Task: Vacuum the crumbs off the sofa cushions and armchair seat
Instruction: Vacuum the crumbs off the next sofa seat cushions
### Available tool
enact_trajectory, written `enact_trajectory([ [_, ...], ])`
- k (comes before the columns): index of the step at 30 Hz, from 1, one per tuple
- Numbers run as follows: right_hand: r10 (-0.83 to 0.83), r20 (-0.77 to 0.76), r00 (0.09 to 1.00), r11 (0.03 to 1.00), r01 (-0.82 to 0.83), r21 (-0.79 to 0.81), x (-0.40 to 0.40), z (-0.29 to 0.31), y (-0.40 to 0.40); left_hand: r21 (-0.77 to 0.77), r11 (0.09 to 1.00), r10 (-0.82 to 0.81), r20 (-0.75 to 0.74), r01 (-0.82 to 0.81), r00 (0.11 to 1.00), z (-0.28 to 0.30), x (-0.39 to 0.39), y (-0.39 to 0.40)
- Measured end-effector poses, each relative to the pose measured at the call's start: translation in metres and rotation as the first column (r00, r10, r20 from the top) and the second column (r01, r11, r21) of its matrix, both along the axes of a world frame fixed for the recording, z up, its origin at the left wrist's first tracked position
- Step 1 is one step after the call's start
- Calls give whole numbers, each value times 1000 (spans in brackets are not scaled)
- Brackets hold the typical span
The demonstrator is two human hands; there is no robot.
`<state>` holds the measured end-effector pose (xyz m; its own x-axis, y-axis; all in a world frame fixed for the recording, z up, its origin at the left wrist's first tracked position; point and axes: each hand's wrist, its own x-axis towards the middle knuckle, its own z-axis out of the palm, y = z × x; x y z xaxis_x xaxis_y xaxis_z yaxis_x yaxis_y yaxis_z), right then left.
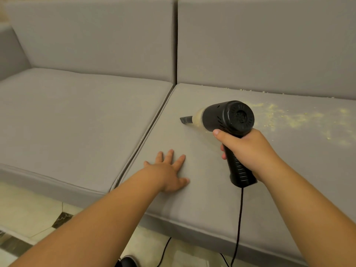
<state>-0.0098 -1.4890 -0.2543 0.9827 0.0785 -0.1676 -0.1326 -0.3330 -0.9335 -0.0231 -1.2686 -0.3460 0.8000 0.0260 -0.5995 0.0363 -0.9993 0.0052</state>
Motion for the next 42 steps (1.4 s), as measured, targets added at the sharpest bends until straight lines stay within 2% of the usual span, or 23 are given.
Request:
enact_trajectory([
  [8,43,-14,999,995,-44,-92,-7,10,-5,-27,999,-24,48,25,999,-1,-1,12],
  [13,-110,87,990,987,119,-107,-12,18,-25,-67,997,-27,81,32,996,-6,2,24],
  [16,-160,81,984,982,168,-90,-13,18,-33,-63,997,-38,78,43,996,-5,5,24],
  [20,-133,49,990,983,139,-122,-14,15,-30,-53,998,-32,68,36,997,-4,8,22],
  [23,-119,28,993,989,121,-87,-15,13,-26,-54,998,-31,68,34,997,-4,8,21],
  [42,-62,10,998,995,63,-82,-18,14,-11,-39,999,-31,52,33,998,-4,8,20],
])
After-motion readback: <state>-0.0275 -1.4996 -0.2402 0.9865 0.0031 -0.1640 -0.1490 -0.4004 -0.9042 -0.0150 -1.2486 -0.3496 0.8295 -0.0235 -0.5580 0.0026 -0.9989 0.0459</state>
